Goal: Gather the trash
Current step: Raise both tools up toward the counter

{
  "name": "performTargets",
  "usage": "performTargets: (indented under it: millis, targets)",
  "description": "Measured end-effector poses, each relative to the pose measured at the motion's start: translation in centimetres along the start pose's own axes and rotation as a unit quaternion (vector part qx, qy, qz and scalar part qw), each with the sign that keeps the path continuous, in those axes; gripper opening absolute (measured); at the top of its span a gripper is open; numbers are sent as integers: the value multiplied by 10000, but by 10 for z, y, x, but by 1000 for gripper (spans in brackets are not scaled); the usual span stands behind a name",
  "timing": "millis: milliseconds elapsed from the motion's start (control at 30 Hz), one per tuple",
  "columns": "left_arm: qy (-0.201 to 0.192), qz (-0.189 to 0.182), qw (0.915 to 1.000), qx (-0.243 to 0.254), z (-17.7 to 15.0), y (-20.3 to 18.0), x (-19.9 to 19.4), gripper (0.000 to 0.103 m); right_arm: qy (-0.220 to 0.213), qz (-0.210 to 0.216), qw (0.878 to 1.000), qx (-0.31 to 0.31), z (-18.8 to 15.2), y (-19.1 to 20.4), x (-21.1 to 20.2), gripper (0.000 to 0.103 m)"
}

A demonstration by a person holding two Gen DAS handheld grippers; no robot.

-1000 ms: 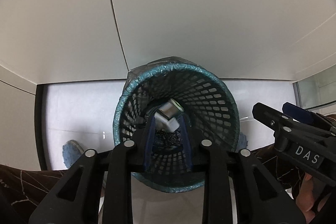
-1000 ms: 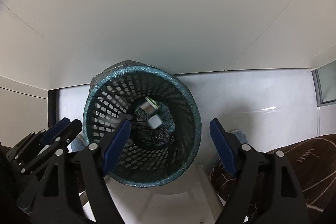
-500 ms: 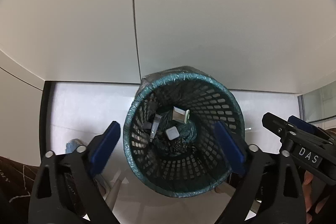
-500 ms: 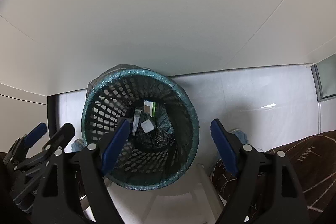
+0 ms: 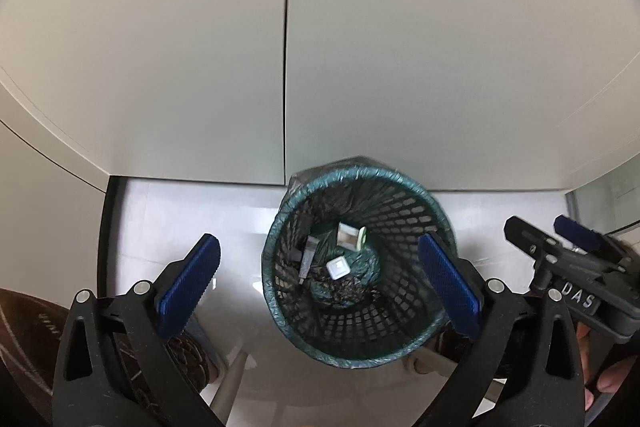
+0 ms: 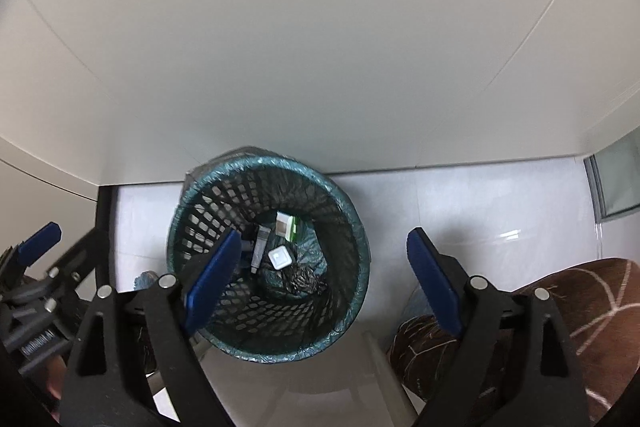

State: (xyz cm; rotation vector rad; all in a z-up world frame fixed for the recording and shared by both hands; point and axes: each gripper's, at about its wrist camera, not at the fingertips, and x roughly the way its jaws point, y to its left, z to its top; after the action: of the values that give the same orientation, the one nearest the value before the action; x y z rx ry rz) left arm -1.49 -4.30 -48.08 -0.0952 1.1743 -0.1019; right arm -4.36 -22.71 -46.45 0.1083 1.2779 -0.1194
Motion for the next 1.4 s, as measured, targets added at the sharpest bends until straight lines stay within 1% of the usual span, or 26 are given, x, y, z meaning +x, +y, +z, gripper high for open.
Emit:
performTargets:
  millis: [67, 200, 267, 333, 467, 533, 600, 800, 933, 1000, 1067, 1167, 1233, 1333, 1400]
  targets:
    - [-84, -79, 9999, -83, 2, 4, -11, 97, -80, 19, 10000, -47, 0, 1, -9, 82]
    - [-207, -74, 9997, -51, 2, 5, -32, 97, -240, 88, 9996, -121, 2, 2, -31, 82]
    - [-365, -122, 9992, -66, 1, 7, -50, 97, -363, 168, 9990, -188, 3, 2, -46, 82]
    - [-465, -80, 9988, -94, 0, 9, -67, 97, -468, 284, 9982, -260, 3, 2, -62, 82]
    - [-541, 42, 9985, -102, 0, 12, -92, 97, -621, 453, 9960, -455, 5, 6, -91, 82]
    - [-585, 126, 9981, -136, 4, 12, -103, 97, -780, 535, 9943, -495, 7, 8, -109, 85]
    - [-723, 78, 9973, -134, 7, 12, -118, 97, -979, 577, 9922, -513, 11, 9, -128, 89]
    - [-1257, -5, 9921, -10, 23, 3, -181, 97, -1685, 569, 9816, -695, 22, 15, -192, 95]
    - [-1531, -44, 9882, 44, 37, -4, -224, 97, -2064, 629, 9736, -752, 31, 16, -233, 95]
    - [-1594, 15, 9872, 65, 45, -8, -243, 97, -2264, 647, 9685, -813, 34, 17, -252, 95]
    - [-1682, -82, 9857, 48, 52, -10, -263, 97, -2447, 650, 9637, -849, 36, 17, -271, 95]
    - [-1848, -91, 9827, 41, 62, -13, -293, 97, -2654, 658, 9577, -895, 41, 16, -294, 95]
    - [-1852, -30, 9827, 19, 68, -14, -311, 97, -2795, 641, 9538, -899, 45, 14, -310, 95]
    - [-1907, -62, 9816, -77, 79, -14, -331, 97, -2958, 778, 9489, -777, 56, 4, -337, 95]
    - [-2005, -15, 9797, -33, 86, -17, -344, 97, -3053, 821, 9463, -675, 67, -3, -351, 95]
